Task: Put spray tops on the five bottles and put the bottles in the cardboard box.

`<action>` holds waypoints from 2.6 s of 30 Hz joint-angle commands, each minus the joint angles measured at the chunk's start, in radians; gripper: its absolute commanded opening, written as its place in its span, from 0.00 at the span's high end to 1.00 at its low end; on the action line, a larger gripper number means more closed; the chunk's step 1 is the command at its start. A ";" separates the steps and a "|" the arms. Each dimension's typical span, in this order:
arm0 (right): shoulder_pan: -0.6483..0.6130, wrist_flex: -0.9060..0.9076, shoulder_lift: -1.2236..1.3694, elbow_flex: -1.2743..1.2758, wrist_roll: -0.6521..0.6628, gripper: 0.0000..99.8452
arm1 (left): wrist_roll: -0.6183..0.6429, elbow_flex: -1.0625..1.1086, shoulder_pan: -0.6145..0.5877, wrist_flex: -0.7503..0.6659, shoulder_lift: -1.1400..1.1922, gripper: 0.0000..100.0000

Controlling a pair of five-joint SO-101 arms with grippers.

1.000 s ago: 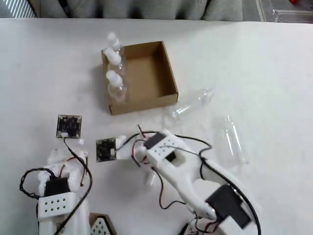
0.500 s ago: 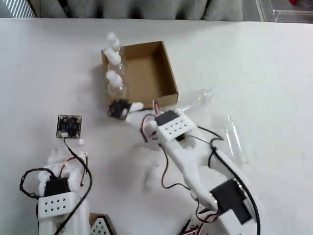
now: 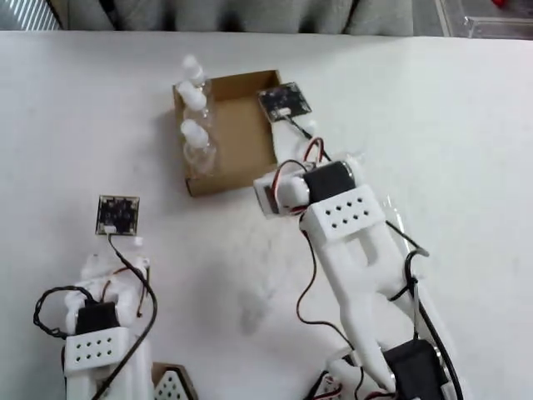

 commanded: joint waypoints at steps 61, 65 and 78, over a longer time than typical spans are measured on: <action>0.386 -0.361 0.216 0.114 -0.181 0.93 | 0.396 -0.324 0.638 0.219 -0.005 0.98; 0.404 -0.366 0.226 0.101 -0.181 0.93 | 0.474 -0.448 0.717 0.270 0.016 0.98; 0.417 -0.367 0.226 0.098 -0.178 0.93 | 0.574 -0.878 0.794 0.265 0.708 0.98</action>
